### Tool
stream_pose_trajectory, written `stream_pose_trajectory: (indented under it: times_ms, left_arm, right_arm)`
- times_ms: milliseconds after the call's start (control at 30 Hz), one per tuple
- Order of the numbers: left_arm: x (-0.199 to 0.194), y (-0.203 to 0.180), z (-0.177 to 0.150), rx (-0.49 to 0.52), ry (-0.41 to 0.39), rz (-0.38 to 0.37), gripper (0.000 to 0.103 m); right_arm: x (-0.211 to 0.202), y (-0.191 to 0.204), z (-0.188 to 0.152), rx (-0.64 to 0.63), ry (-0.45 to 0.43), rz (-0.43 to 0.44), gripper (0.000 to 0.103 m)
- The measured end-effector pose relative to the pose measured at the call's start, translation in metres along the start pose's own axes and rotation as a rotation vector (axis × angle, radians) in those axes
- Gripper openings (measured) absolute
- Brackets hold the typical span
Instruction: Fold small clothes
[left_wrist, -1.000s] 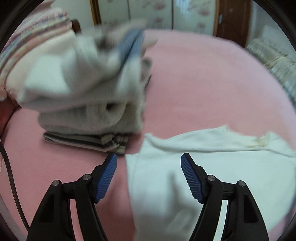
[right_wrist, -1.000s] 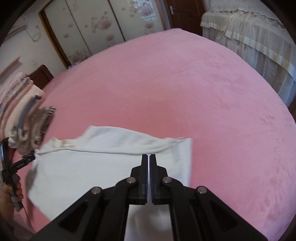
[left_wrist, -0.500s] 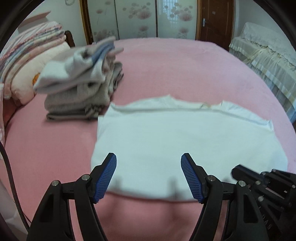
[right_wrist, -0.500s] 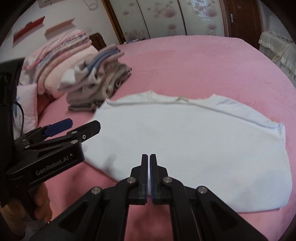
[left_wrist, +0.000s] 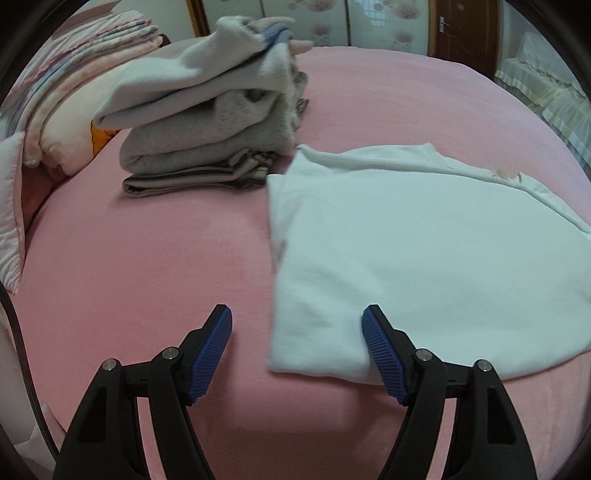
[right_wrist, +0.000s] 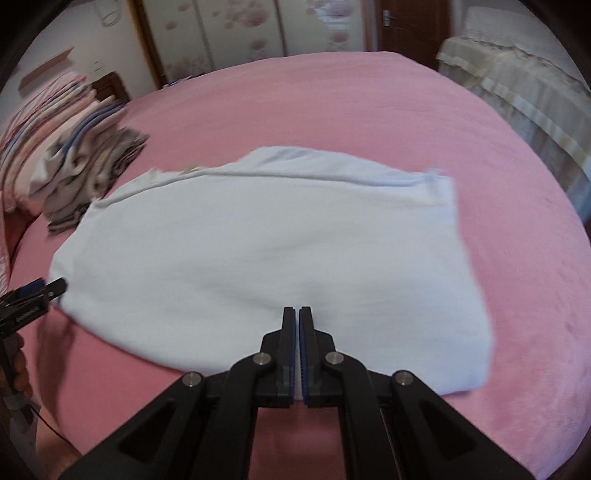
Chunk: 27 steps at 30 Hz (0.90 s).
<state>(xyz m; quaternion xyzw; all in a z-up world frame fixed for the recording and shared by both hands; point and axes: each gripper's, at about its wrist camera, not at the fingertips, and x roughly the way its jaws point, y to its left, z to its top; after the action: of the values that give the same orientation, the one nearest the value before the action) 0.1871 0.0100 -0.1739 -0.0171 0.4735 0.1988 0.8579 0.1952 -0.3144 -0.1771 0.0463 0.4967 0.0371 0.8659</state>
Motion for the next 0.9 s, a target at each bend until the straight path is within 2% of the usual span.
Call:
stream_pose_trajectory:
  times_ms: [100,200,267,433,633,733,900]
  left_arm:
    - [0.007,0.011,-0.001,-0.021,0.004,-0.017,0.081]
    - [0.01,0.017,-0.004,-0.039,0.004,-0.041,0.081]
    - [0.01,0.018,-0.005,-0.042,0.0,-0.043,0.081]
    - [0.009,0.02,-0.003,-0.056,0.007,-0.064,0.081]
    - [-0.011,0.028,0.004,-0.081,0.009,-0.108,0.081]
    - [-0.024,0.033,0.002,-0.109,0.009,-0.136,0.088]
    - [-0.042,0.04,-0.006,-0.137,0.003,-0.167,0.091]
  right_arm:
    - [-0.002,-0.044,-0.005,0.071,-0.007,-0.046,0.001]
    - [-0.002,-0.076,-0.014,0.155,-0.006,0.004,0.0]
    - [-0.003,-0.081,-0.018,0.167,-0.012,0.016,0.0]
    - [-0.003,-0.074,-0.018,0.167,-0.019,-0.009,0.0]
    - [-0.017,-0.055,-0.014,0.143,-0.048,0.011,0.001]
    - [-0.026,-0.033,-0.015,0.081,-0.061,0.018,0.001]
    - [-0.039,-0.001,-0.021,0.046,-0.067,0.085,0.003]
